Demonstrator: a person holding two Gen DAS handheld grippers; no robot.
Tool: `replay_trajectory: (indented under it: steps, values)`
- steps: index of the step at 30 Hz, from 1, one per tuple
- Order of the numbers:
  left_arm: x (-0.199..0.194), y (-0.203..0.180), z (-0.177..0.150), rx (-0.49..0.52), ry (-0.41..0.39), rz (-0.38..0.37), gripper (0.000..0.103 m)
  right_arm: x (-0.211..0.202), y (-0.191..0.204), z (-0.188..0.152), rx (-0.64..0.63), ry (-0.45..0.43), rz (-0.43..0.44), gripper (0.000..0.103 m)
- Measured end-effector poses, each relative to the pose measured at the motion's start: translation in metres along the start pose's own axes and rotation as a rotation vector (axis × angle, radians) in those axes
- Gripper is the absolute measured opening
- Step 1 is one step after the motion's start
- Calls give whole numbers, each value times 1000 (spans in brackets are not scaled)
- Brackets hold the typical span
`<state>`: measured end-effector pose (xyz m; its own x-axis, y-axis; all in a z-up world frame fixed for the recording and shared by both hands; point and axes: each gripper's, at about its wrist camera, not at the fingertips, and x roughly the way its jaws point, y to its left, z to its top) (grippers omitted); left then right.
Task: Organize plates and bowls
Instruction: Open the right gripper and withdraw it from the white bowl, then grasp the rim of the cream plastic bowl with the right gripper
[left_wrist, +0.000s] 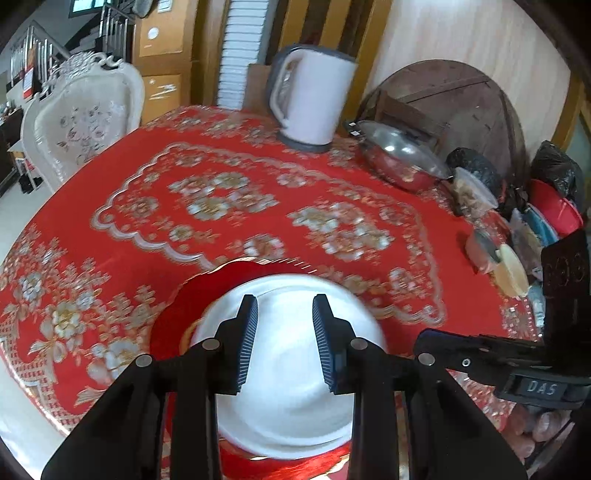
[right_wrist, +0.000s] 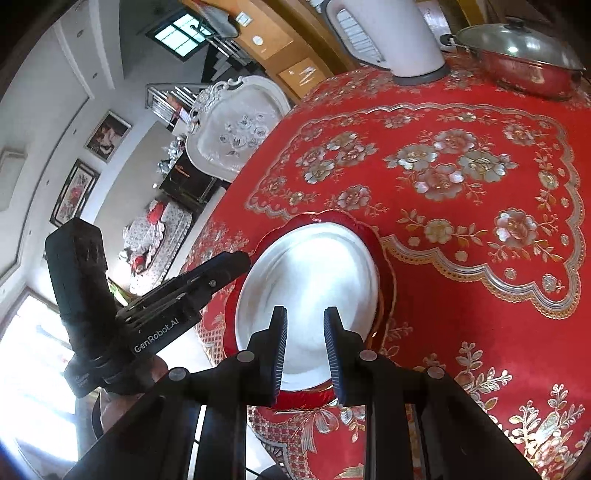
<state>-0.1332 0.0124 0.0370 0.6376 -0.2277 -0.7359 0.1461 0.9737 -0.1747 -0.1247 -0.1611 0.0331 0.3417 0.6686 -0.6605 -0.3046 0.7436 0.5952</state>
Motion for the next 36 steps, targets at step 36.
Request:
replay_trajectory:
  steps: [36]
  values:
    - [155,-401,-25,445,250,-305,69,-333,-368,-39,612,-501,-505,58]
